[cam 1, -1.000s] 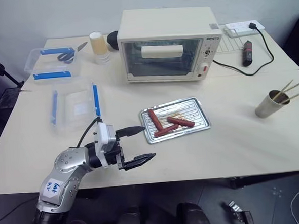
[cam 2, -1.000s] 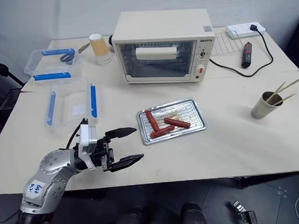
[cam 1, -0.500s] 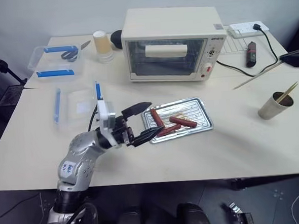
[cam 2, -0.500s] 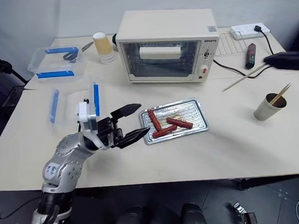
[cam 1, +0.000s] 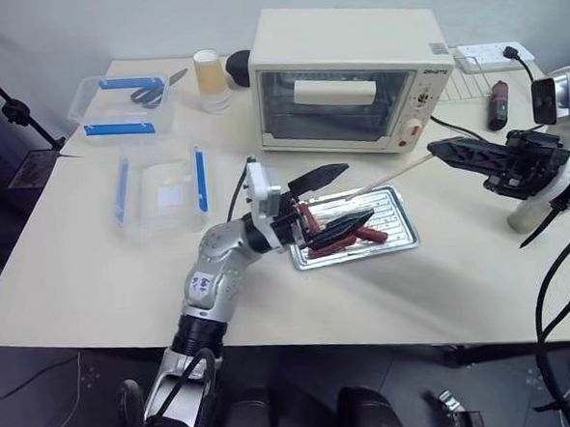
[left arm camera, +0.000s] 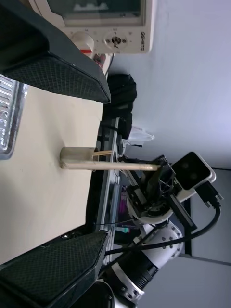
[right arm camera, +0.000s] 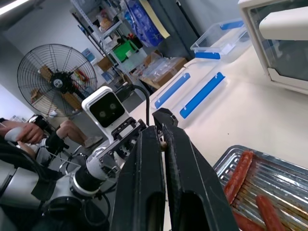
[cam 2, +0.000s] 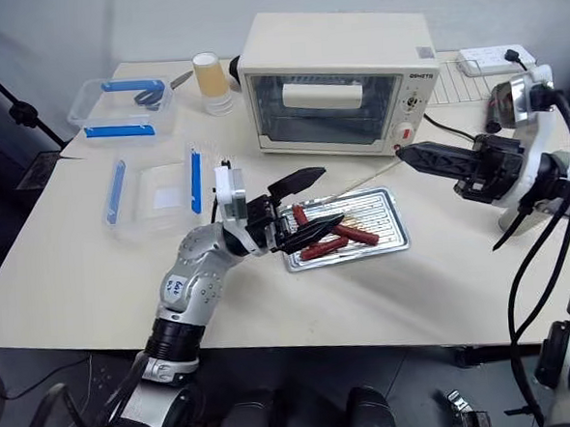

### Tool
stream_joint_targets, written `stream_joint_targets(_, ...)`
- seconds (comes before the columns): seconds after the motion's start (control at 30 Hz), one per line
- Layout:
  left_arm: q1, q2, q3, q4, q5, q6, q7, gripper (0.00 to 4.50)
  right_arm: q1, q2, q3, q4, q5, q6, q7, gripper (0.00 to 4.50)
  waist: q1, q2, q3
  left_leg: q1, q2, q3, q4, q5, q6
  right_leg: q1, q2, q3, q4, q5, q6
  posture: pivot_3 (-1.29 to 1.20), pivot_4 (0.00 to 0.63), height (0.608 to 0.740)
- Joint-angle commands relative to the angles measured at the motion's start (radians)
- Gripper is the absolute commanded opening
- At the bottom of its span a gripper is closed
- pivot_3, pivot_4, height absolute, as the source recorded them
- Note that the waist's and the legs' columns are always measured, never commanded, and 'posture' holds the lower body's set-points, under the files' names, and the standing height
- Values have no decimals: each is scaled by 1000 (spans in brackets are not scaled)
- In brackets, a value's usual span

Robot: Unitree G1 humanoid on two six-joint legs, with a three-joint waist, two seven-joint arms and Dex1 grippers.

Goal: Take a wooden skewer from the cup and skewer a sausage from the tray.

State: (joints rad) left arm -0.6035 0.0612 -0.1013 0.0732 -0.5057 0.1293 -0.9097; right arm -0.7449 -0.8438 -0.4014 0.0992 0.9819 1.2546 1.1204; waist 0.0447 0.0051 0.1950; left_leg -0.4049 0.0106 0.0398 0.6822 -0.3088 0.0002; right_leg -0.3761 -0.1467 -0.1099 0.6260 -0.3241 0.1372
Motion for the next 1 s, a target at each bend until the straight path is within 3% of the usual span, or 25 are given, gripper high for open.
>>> stream_joint_targets(0.03,-19,-31,4,-9,-17,-5,14,4500,-4,12,-43,-51,65,9,-43,26,0,0,0,0,0,0,0,0,0,0,0,0,0,0,0,0,150,740)
stream_joint_targets(0.17,-31,-58,3,-1,-15,-3,21,4500,7,35,-48,-74,103,12,-90,26,0,0,0,0,0,0,0,0,0,0,0,0,0,0,0,0,150,740)
stream_joint_targets(0.27,-40,-77,1,12,-11,-10,23,3911,15,50,-51,-88,136,14,-122,0,0,0,0,0,0,0,0,0,0,0,0,0,0,0,0,0,150,740)
stream_joint_targets(0.7,-48,-120,-5,29,0,-23,32,168,54,69,-55,-131,245,6,-216,0,1,0,0,0,0,0,0,0,1,0,0,0,0,0,0,0,150,740)
stream_joint_targets(0.9,-41,-120,4,17,-5,-17,48,43,57,74,-71,-100,329,64,-306,0,1,0,0,0,0,0,0,0,1,0,0,0,0,0,0,0,150,740)
stream_joint_targets(1.0,-14,-61,25,-27,-4,6,48,0,113,41,-39,-159,251,-4,-287,705,0,0,0,0,0,0,0,0,1,0,0,0,0,0,0,0,150,740)
